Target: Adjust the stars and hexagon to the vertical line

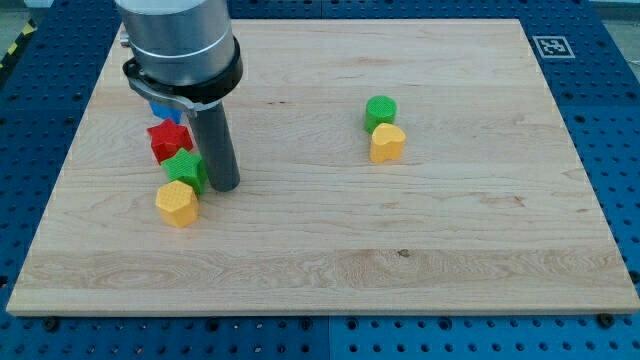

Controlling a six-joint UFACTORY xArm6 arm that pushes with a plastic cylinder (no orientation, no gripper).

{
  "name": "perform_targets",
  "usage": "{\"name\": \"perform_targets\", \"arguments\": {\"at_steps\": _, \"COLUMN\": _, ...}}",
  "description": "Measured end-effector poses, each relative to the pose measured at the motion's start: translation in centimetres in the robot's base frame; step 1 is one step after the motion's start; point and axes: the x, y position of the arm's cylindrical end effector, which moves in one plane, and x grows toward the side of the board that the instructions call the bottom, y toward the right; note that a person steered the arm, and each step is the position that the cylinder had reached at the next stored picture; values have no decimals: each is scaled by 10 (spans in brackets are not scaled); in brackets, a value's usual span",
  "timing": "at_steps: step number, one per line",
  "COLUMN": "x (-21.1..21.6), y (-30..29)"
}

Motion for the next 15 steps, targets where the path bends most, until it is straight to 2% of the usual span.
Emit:
{"name": "perform_targets", "arguments": {"at_steps": 9, "x": 6, "y": -28}}
{"name": "perform_targets", "arguments": {"at_steps": 12, "x": 10, "y": 11}}
{"name": "perform_targets", "arguments": {"at_steps": 15, "x": 28, "y": 7}}
